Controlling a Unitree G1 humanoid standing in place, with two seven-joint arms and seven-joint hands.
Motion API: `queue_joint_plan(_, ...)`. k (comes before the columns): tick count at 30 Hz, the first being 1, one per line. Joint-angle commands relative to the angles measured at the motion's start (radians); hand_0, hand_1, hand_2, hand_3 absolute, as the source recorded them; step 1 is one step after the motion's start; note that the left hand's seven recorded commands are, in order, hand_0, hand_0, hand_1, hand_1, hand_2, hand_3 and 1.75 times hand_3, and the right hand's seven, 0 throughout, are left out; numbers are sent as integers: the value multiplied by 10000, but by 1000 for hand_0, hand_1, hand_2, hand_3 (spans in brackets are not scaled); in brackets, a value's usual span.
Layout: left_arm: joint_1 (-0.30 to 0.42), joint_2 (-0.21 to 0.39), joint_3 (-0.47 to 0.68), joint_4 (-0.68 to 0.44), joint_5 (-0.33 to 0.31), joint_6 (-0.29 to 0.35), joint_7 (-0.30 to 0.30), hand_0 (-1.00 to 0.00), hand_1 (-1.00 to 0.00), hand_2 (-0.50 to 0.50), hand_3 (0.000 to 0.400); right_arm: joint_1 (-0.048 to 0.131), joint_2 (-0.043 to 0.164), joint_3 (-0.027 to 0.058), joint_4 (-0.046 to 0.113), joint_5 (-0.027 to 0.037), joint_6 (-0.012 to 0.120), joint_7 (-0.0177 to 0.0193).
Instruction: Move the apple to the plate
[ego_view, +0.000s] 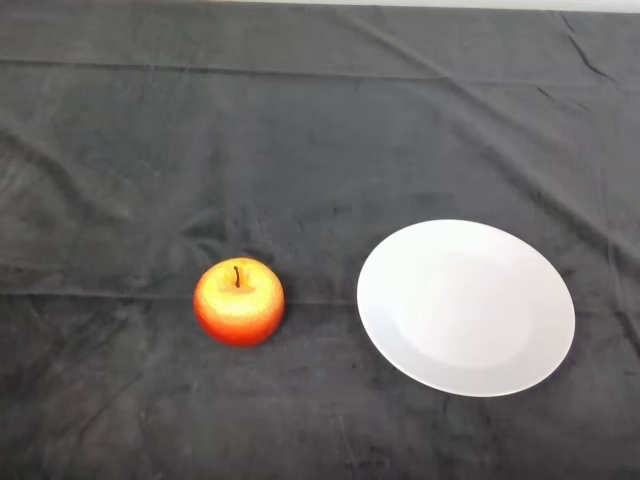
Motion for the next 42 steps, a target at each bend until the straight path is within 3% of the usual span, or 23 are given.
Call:
queue_joint_plan(1, -11, -232, -59, -599, 143, -272, -29, 0, 0, 0, 0, 786, 462, 244, 319, -198, 157, 186)
queue_joint_plan(42, -630, -2099, -1796, -1179, 1713, -1085, -1941, 0, 0, 0, 0, 820, 463, 233, 251, -187, 193, 197)
